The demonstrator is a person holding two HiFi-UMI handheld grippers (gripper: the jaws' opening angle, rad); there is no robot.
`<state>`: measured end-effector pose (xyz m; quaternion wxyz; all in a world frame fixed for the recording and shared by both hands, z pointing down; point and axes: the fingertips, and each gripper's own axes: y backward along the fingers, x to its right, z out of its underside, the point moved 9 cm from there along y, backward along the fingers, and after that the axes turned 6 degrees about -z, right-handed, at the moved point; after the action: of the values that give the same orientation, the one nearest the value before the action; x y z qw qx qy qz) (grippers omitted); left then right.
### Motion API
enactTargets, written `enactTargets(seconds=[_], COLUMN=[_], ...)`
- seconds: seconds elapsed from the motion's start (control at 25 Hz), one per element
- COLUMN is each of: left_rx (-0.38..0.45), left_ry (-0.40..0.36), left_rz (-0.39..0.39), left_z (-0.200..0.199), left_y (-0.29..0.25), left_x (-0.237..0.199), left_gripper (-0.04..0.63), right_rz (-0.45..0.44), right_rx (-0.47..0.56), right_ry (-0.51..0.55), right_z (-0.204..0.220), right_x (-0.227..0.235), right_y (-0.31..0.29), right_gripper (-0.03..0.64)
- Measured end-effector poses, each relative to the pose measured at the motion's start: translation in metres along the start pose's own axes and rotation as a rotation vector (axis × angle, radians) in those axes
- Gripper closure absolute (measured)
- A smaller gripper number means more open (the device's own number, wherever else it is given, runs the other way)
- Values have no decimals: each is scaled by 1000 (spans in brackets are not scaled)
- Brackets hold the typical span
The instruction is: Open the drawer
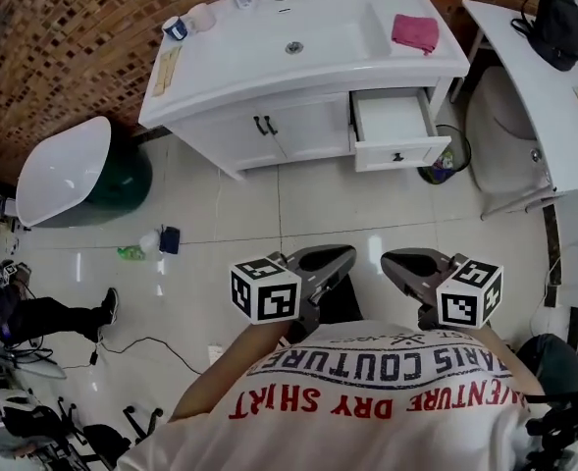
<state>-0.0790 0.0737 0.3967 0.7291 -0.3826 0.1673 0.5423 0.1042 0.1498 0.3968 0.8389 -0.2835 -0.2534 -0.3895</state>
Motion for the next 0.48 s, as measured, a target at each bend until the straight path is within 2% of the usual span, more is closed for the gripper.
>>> enactTargets(seconds=[0.2, 0.32, 0.48], left_rx=[-51, -34, -11], left_ry=[-64, -94, -86], left_rz=[-42, -56, -53], left_z=[63, 74, 80], left_y=[13, 25, 43], left_x=[82, 112, 130], left_gripper=[606, 606, 606], right_rz=[-54, -72, -70], right_rx=[12, 44, 65], right_ry=[12, 25, 32], right_z=[40, 46, 52], right_x=[-55, -74, -94], right_y=[50, 69, 83], right_gripper=[612, 612, 612])
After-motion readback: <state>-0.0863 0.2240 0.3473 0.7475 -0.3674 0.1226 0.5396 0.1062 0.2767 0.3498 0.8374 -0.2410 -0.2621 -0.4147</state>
